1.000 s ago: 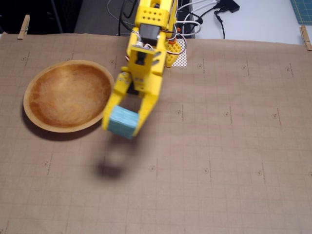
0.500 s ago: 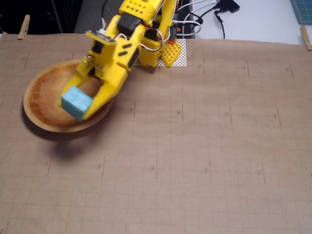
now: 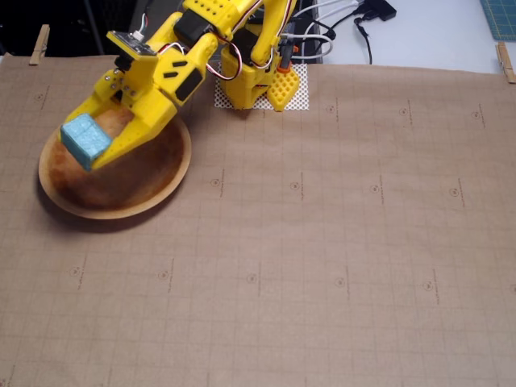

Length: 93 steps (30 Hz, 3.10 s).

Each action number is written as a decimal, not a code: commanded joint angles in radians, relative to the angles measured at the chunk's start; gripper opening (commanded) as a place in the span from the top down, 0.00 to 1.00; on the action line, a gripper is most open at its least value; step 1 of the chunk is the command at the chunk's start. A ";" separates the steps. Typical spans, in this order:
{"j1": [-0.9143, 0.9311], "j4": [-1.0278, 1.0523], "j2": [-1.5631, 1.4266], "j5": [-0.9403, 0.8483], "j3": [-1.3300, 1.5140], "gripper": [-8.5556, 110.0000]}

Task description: Grasp a blue block and put it in the bowl.

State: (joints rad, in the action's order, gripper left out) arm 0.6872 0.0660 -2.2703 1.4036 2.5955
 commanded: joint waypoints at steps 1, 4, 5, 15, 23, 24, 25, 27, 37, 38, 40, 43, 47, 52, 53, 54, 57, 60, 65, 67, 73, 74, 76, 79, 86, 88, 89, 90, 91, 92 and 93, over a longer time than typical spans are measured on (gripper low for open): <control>0.020 0.003 -0.035 -0.011 0.011 0.85; 0.012 0.003 -0.035 -0.014 0.054 0.85; 0.008 0.003 -0.035 -0.014 0.067 0.85; -0.041 0.206 -0.052 -0.012 0.092 0.85; -0.049 0.385 -0.031 -0.002 0.000 0.85; -0.049 0.403 -0.031 0.000 -0.009 0.85; -0.048 0.420 -0.031 0.000 -0.018 0.85; -0.043 0.436 -0.021 0.002 -0.029 0.85; 0.077 0.318 0.241 0.043 -0.115 0.85; 0.089 0.307 0.273 0.041 -0.126 0.85; 0.109 0.290 0.333 0.041 -0.143 0.85; 0.130 0.276 0.402 0.041 -0.169 0.85; 0.140 0.278 0.445 0.032 -0.193 0.85; 0.140 0.287 0.465 -0.015 -0.198 0.85; 0.140 0.288 0.465 -0.021 -0.198 0.85; 0.138 0.288 0.465 -0.029 -0.198 0.85; 0.130 0.290 0.465 -0.057 -0.193 0.85; 0.127 0.290 0.465 -0.078 -0.189 0.86; 0.127 0.291 0.462 -0.084 -0.184 0.93; 0.129 0.291 0.462 -0.084 -0.184 0.94; 0.135 0.291 0.454 -0.075 -0.184 0.81; 0.135 0.291 0.456 -0.075 -0.184 0.77; 0.130 0.291 0.463 -0.075 -0.184 0.69; 0.126 0.291 0.465 -0.074 -0.184 0.59; 0.124 0.295 0.463 -0.078 -0.184 0.52; 0.124 0.313 0.460 -0.078 -0.186 0.52; 0.124 0.327 0.456 -0.078 -0.189 0.52; 0.126 0.344 0.453 -0.078 -0.193 0.52; 0.126 0.359 0.451 -0.078 -0.198 0.52; 0.126 0.368 0.449 -0.080 -0.198 0.52; 0.127 0.376 0.446 -0.080 -0.198 0.52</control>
State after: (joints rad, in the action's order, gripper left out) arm 0.8161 0.4203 -1.7948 1.3300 2.4620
